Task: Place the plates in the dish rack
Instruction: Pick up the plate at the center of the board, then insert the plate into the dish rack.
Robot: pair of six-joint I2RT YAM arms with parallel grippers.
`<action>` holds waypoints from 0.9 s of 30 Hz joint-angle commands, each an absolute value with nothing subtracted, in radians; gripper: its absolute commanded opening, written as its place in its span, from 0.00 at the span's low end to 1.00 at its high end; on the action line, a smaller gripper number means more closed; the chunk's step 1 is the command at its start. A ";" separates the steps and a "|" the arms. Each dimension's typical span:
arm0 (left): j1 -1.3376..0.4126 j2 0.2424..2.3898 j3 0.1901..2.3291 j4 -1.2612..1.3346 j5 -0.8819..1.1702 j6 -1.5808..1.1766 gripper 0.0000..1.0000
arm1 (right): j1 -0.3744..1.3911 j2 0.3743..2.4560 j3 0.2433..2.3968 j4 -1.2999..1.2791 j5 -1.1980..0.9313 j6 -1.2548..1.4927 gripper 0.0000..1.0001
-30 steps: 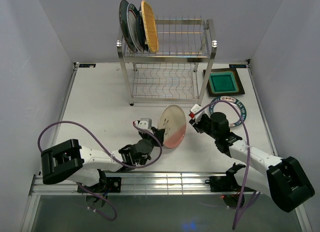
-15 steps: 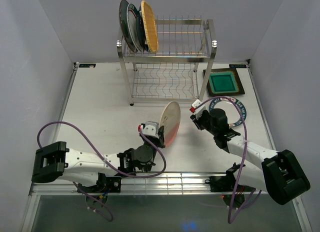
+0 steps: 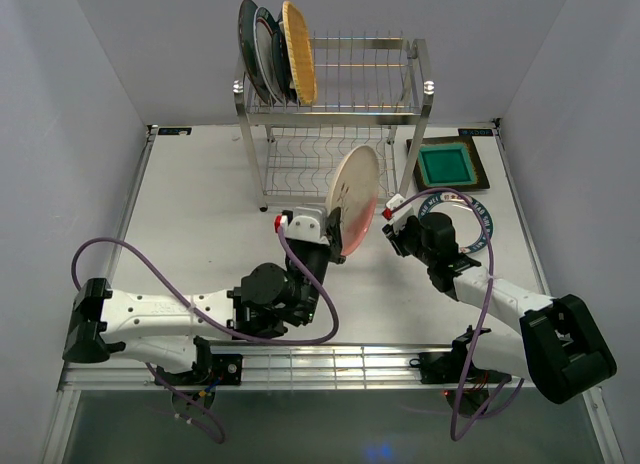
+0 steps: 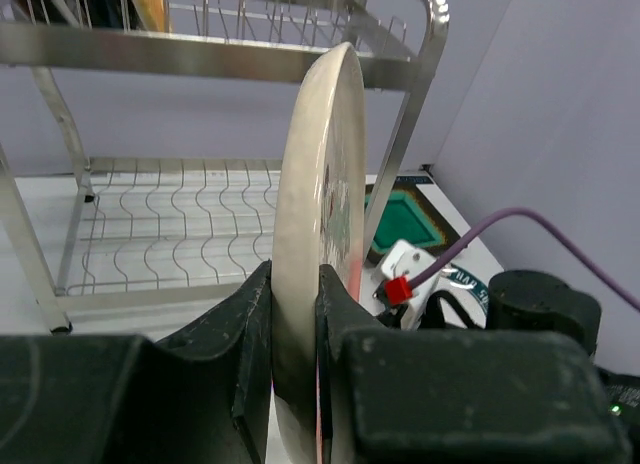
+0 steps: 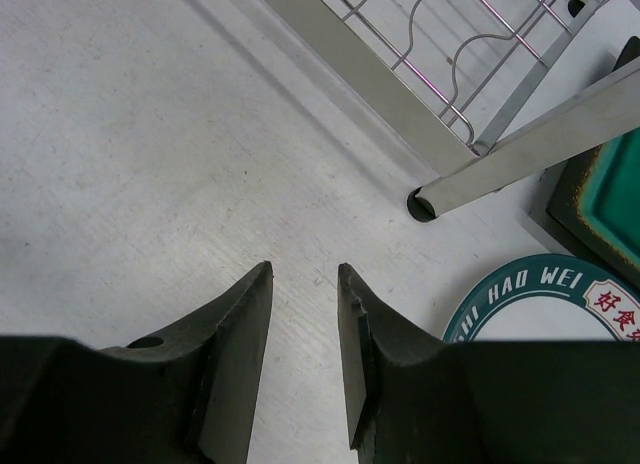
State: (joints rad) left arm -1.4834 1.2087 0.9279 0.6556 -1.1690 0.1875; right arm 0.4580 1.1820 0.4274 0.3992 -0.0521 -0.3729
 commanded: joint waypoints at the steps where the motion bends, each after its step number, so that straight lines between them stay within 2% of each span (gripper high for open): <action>1: -1.488 1.206 1.089 0.755 -1.089 0.339 0.00 | 0.448 1.186 0.471 0.414 -0.071 -0.360 0.39; 7: -1.486 1.302 1.327 0.770 -1.029 0.514 0.00 | 0.445 1.195 0.477 0.405 -0.084 -0.360 0.38; 13: -1.451 1.402 1.507 0.953 -1.014 0.782 0.00 | 0.440 1.186 0.474 0.403 -0.098 -0.364 0.38; 23: -1.220 1.529 1.874 0.476 -0.882 0.534 0.00 | 0.434 1.174 0.471 0.403 -0.104 -0.364 0.37; 27: -1.160 1.617 1.988 0.454 -0.861 0.546 0.00 | 0.433 1.178 0.474 0.403 -0.110 -0.362 0.37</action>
State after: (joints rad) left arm -1.1908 1.6115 1.8828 0.4721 -0.9928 0.5804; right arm 0.4385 1.1881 0.4324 0.3923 -0.0933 -0.3721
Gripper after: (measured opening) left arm 0.276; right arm 0.373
